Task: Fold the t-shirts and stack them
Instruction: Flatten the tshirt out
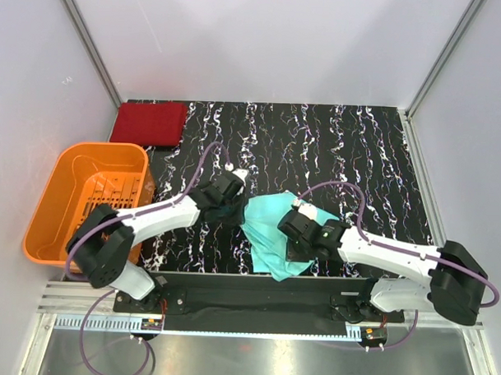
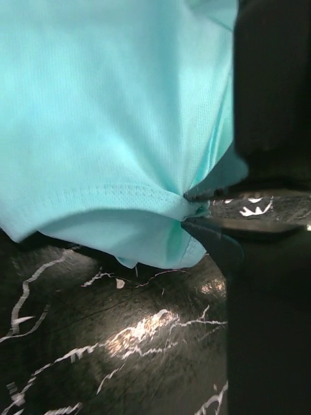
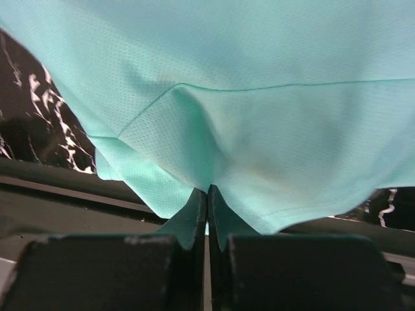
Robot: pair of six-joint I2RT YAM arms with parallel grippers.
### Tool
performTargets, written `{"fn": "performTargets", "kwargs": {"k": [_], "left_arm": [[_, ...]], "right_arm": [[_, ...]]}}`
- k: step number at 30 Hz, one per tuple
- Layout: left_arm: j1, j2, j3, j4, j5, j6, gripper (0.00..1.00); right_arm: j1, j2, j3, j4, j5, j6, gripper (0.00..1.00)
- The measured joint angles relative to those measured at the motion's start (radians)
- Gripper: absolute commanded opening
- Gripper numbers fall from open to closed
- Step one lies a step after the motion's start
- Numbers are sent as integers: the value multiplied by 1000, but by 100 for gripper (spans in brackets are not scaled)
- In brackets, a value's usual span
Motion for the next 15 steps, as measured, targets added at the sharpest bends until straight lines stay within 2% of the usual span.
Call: {"fn": "performTargets", "kwargs": {"k": [3, 4, 7, 11, 15], "left_arm": [[0, -67, 40, -47, 2, 26, 7], [0, -100, 58, -62, 6, 35, 2], [1, -197, 121, -99, 36, 74, 0], [4, -305, 237, -122, 156, 133, 0], [2, -359, 375, -123, 364, 169, 0]], "right_arm": [[-9, -48, 32, -47, 47, 0, 0], [-13, -77, 51, -69, 71, -1, 0], [-24, -180, 145, -158, 165, -11, 0], [-26, -339, 320, -256, 314, -71, 0], [-27, -507, 502, -276, 430, -196, 0]]}}
